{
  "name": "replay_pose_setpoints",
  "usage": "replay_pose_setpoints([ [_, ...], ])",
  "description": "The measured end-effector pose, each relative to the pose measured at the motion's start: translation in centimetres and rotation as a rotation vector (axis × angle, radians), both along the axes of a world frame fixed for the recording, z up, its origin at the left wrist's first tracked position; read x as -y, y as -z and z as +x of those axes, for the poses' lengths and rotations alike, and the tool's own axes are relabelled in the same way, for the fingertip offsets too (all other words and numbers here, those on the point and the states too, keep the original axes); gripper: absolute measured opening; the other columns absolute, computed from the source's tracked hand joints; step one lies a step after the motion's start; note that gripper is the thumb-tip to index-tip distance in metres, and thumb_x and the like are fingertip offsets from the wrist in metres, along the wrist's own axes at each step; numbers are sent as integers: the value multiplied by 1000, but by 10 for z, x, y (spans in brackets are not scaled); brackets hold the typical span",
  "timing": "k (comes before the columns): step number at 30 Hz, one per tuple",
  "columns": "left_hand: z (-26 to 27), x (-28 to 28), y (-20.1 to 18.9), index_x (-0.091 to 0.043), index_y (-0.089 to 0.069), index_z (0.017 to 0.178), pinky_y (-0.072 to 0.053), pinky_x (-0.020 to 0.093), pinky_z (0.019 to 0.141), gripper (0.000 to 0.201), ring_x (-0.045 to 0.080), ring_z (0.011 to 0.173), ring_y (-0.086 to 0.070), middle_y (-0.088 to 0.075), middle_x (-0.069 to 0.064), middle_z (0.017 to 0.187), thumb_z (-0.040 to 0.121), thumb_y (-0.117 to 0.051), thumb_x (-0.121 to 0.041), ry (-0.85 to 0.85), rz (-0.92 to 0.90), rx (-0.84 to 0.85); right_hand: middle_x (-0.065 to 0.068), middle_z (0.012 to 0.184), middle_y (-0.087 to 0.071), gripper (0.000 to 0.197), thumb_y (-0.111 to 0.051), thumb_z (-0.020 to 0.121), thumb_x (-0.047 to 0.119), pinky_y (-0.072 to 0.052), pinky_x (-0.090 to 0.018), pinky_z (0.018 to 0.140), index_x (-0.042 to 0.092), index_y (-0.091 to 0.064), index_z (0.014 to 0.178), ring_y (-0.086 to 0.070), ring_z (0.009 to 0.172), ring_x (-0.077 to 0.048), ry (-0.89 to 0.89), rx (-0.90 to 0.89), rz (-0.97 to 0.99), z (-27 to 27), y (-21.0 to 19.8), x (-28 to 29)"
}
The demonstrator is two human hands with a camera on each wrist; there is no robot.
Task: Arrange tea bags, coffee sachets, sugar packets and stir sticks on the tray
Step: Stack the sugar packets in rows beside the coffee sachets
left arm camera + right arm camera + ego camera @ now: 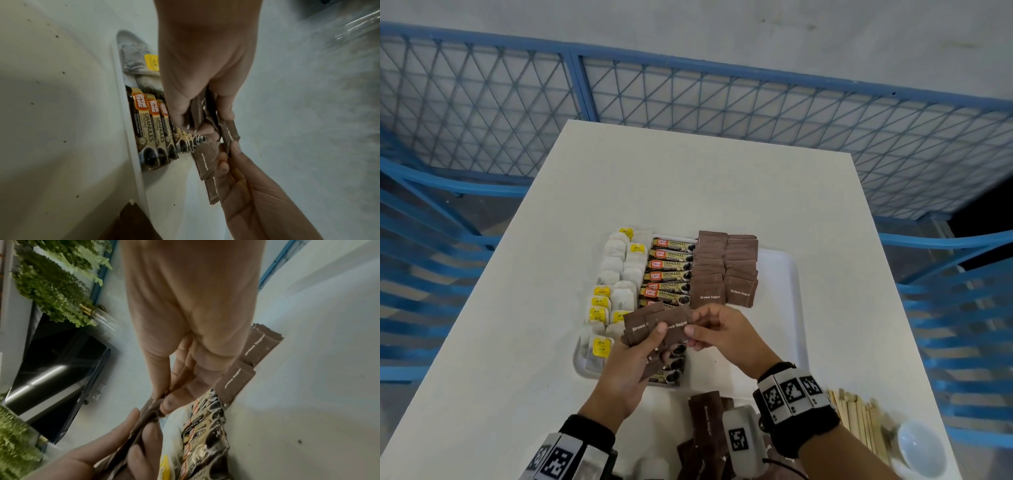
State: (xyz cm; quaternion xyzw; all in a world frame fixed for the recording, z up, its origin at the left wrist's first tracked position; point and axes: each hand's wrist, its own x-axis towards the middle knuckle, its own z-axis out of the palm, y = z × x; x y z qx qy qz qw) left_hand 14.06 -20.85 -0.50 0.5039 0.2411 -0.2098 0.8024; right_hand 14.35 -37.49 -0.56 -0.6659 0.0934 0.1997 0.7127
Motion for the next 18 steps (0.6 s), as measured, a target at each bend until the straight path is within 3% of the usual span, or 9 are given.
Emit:
replay_pose_setpoints([
  [5,1,4,3,-6,-64,101,-52,22,48,15,15,58,-66,-70,13,83,86,-60,-4,-34,-6,-44,-9,77,-67,11,-64,84,1,-54,-21,65,4,-63,95,-64,65,-13,63,-46,-43,-2,4,17],
  [10,4,2,0,-4,-63,95,-52,22,48,9,16,56,-67,-71,12,71,88,-57,-3,-32,-19,-62,-12,78,-66,13,-62,85,-1,-57,-23,71,-7,-63,97,-64,72,-18,291,-85,-23,-4,11,44],
  [13,4,1,-1,-4,-62,98,-52,22,47,11,17,56,-68,-72,12,70,89,-56,-2,-40,-32,-73,-12,77,-65,12,-61,85,-2,-55,-18,64,-6,-62,96,-62,70,-19,433,-112,-74,-2,18,58],
  [18,4,-1,-1,0,-57,113,-53,23,48,23,21,59,-69,-70,19,82,90,-52,-1,-59,-76,-99,1,64,-60,3,-66,83,4,-39,-6,48,6,-64,83,-52,55,-5,478,-92,-366,7,28,74],
])
